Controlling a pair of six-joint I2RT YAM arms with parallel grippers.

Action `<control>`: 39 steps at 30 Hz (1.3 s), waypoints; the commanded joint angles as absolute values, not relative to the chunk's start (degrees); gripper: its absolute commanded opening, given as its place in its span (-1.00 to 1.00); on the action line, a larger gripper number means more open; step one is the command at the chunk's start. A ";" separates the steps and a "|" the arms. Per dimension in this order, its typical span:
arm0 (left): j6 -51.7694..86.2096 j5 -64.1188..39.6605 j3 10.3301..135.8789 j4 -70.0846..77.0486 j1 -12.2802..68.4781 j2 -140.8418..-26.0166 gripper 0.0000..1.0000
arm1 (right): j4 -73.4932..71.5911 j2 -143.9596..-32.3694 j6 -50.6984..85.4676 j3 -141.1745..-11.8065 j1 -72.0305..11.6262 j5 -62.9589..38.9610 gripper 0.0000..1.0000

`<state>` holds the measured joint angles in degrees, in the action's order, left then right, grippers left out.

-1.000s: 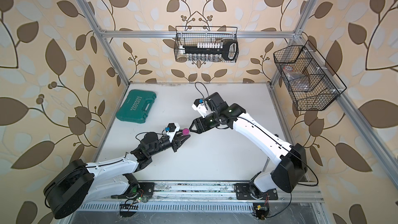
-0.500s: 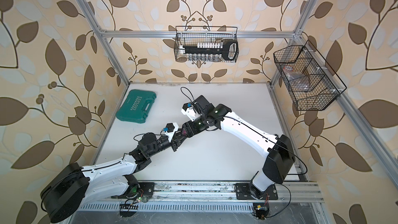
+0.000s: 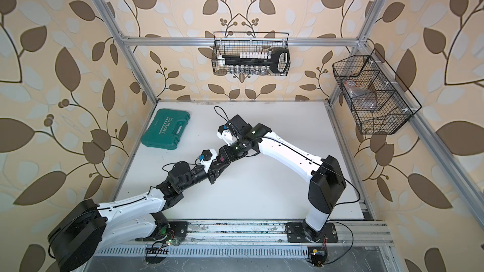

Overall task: Close the paint jar lid
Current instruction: Place the paint jar at the center of the board.

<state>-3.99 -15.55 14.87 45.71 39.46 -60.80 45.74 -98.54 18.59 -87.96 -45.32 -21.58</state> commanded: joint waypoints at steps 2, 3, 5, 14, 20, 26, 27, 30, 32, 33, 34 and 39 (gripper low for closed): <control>-5.19 -13.69 15.33 48.10 39.91 -60.17 -1.00 | 47.71 -99.36 18.45 -89.47 -45.37 -20.84 -0.06; -5.03 -13.63 15.44 48.30 39.91 -60.58 -1.00 | 48.08 -99.53 18.33 -89.66 -45.35 -20.82 -0.11; -4.71 -13.14 15.94 48.25 39.98 -61.45 -0.88 | 49.26 -99.86 17.80 -90.19 -45.34 -20.22 -0.26; -1.37 -10.13 16.35 46.75 39.91 -63.13 0.32 | 45.66 -100.18 19.18 -85.15 -38.56 -16.97 -0.56; 1.11 -7.67 14.81 42.48 39.82 -59.90 0.98 | 45.59 -105.24 16.96 -85.82 -34.81 -11.09 -0.51; 5.91 -3.33 15.47 27.56 39.84 -47.72 0.98 | 42.21 -115.58 14.82 -87.49 -34.27 1.99 -0.28; 6.80 -0.92 15.86 23.74 39.88 -45.42 0.98 | 40.68 -116.73 14.98 -86.89 -34.37 4.10 -0.33; 7.97 3.92 16.27 15.06 39.73 -38.89 0.98 | 37.25 -118.34 15.29 -85.03 -35.10 8.03 -0.36; 8.09 5.62 15.87 12.00 39.72 -34.98 0.98 | 35.60 -118.69 15.34 -83.88 -35.50 9.22 -0.36; 8.01 6.40 15.49 10.99 39.66 -33.47 0.98 | 35.28 -119.12 15.38 -83.76 -35.50 9.14 -0.35; 8.19 6.97 15.32 10.28 39.64 -32.41 0.98 | 35.32 -119.47 15.46 -83.63 -35.50 9.21 -0.31; 8.17 10.55 14.40 9.58 39.51 -31.23 0.98 | 33.73 -118.59 16.50 -81.96 -35.20 6.78 0.10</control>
